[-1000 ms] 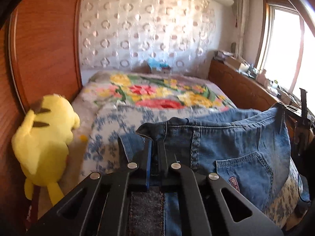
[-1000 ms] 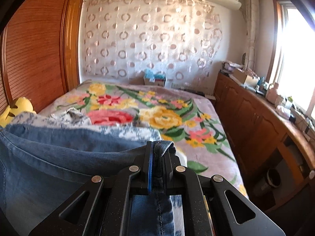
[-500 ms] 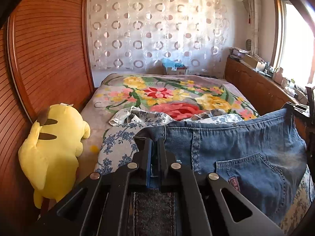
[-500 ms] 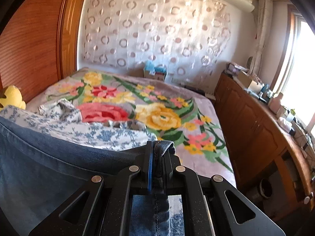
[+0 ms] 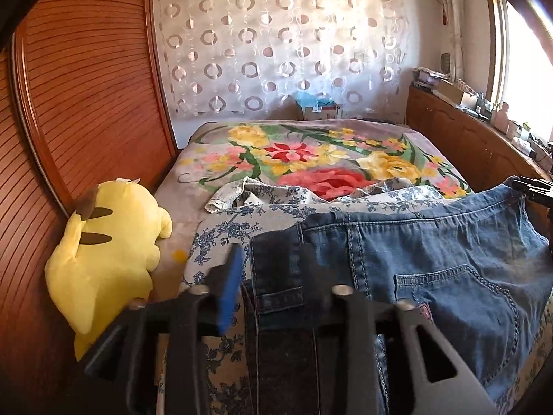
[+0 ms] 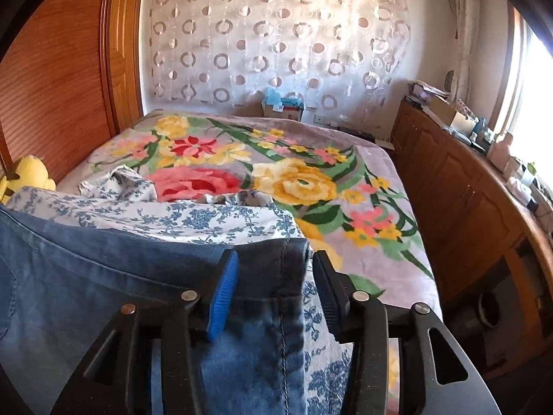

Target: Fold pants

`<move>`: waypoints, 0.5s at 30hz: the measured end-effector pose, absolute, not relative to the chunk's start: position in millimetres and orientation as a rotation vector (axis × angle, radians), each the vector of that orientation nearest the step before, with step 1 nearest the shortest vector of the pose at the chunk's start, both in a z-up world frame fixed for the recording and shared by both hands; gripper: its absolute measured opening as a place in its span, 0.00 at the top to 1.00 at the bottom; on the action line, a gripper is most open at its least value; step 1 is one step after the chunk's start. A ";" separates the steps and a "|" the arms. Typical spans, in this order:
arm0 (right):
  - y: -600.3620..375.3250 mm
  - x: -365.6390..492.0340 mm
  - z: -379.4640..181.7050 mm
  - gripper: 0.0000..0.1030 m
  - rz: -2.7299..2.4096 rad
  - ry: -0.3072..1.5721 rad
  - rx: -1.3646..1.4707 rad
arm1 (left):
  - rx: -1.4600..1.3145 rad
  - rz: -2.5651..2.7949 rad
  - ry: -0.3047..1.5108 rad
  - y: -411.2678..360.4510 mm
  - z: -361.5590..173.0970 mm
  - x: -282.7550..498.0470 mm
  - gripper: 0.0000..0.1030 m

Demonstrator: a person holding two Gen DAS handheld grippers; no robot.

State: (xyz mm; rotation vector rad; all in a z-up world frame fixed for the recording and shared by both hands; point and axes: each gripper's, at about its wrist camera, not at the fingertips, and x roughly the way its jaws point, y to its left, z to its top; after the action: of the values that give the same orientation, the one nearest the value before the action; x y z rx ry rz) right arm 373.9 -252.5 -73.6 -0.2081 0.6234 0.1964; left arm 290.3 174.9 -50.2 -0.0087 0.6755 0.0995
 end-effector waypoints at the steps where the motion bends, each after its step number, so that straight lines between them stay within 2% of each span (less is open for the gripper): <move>1: -255.0 371.2 -74.4 0.54 0.199 0.626 -0.209 | -0.008 0.095 0.677 174.2 -49.9 290.4 0.58; 4: -261.8 368.4 -76.5 0.54 0.201 0.639 -0.211 | -0.006 0.065 0.692 166.1 -49.8 290.6 0.53; 6: -265.7 368.4 -77.6 0.54 0.204 0.653 -0.208 | -0.004 0.039 0.691 156.6 -49.0 290.4 0.37; 9: -266.7 371.3 -79.0 0.54 0.203 0.680 -0.218 | -0.013 -0.012 0.683 142.3 -48.3 290.4 0.23; 15: -262.0 385.7 -74.5 0.54 0.211 0.702 -0.214 | -0.003 -0.085 0.687 111.8 -48.8 289.6 0.23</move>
State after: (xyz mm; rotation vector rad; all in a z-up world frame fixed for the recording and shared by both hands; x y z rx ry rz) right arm 385.7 -262.0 -74.5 -0.2138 0.7022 0.2111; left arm 289.6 111.8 -48.8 -0.0033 0.6875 -0.0850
